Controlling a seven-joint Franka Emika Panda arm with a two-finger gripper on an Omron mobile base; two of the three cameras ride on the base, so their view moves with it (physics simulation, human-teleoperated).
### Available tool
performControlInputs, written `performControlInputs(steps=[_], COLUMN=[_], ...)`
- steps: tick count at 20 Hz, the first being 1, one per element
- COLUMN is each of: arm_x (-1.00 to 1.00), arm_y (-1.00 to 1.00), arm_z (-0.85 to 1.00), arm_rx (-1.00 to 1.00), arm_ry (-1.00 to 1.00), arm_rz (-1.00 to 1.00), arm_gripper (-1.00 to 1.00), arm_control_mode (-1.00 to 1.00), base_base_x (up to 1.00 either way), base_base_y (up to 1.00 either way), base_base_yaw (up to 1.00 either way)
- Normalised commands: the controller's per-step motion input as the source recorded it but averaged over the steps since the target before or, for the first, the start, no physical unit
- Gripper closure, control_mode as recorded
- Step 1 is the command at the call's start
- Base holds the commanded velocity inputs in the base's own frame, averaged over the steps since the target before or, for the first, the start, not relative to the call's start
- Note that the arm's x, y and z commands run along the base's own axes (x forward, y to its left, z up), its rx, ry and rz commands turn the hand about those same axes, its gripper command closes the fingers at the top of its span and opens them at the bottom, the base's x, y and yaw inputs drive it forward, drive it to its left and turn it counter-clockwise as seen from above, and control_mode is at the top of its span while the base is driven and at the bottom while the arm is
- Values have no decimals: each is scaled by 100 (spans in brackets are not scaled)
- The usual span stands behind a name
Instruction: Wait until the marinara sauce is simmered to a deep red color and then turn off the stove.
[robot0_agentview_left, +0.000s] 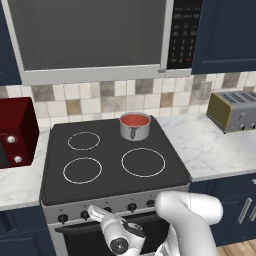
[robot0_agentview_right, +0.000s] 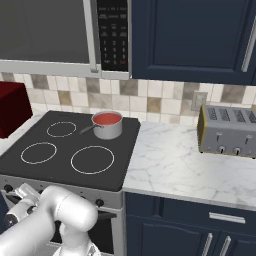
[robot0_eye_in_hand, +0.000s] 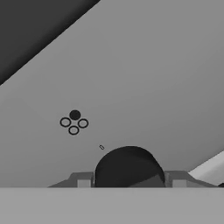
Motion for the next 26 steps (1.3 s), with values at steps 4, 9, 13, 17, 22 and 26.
performControlInputs(steps=[4, 9, 13, 17, 22, 26], arm_x=[-25, -15, -2, -8, -16, -20], arm_y=[41, 57, 66, 50, 55, 62], arm_z=[-25, -32, -39, -29, -27, -30], arm_rx=[29, 25, 21, 28, 31, 29], arm_ry=[0, 0, -1, 0, 0, 0], arm_rz=[-52, -57, -58, -56, -57, -59], arm_gripper=[100, 100, 100, 100, 100, 100], arm_control_mode=[-100, -100, -100, -100, -100, -100], base_base_x=[0, 0, 0, 0, 0, 0], base_base_y=[0, 0, 0, 0, 0, 0], base_base_yaw=[0, 0, 0, 0, 0, 0])
